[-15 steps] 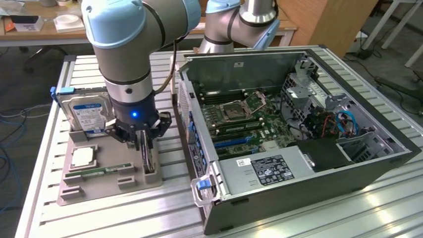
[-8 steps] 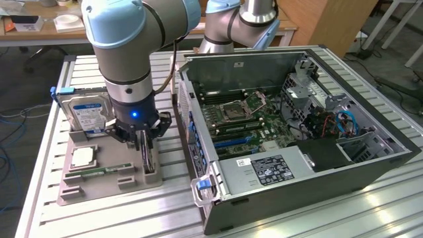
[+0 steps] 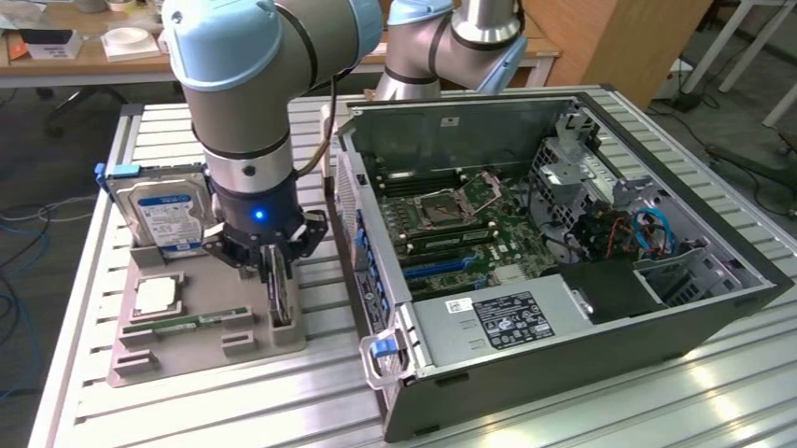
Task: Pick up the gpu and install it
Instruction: 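Pick up the gpu and move the gpu toward the slot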
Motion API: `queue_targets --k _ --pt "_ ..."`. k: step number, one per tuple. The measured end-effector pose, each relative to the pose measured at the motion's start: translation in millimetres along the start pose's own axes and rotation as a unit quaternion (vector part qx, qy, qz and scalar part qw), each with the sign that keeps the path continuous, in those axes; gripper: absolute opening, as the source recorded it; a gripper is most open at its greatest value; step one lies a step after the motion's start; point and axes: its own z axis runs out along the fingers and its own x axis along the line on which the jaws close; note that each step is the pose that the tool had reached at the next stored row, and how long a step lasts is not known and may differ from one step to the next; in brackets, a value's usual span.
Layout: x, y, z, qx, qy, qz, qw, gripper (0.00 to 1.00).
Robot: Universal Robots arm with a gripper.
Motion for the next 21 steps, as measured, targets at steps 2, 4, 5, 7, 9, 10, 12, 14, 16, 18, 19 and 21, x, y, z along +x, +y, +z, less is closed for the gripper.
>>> queue_targets --k 2,4,5,7,9,10,12,14,16,18,19,21 --pt "0.0 0.0 0.0 0.0000 0.0000 0.000 1.0000 0.37" --pt "0.1 0.0 0.0 0.0000 0.0000 0.000 1.0000 0.37" --pt "1.1 0.0 0.1 0.0000 0.0000 0.000 1.0000 0.37" --pt "2.0 0.0 0.3 -0.0001 0.0000 0.000 1.0000 0.37" --pt "2.0 0.0 0.3 -0.0001 0.0000 0.000 1.0000 0.37" --pt "2.0 -0.1 0.3 0.0000 0.0000 0.000 1.0000 0.37" --pt "2.0 -0.1 0.3 0.0000 0.0000 0.000 1.0000 0.37" --pt "2.1 -0.1 0.3 0.0000 0.0000 0.000 1.0000 0.37" --pt "2.1 -0.1 0.3 0.0000 0.0000 0.000 1.0000 0.37" --pt "2.1 -0.1 0.3 -0.0001 0.0000 0.000 1.0000 0.37" --pt "2.1 -0.1 0.3 0.0000 0.0000 0.000 1.0000 0.36" --pt "2.0 -0.1 0.3 0.0000 0.0000 0.000 1.0000 0.29"
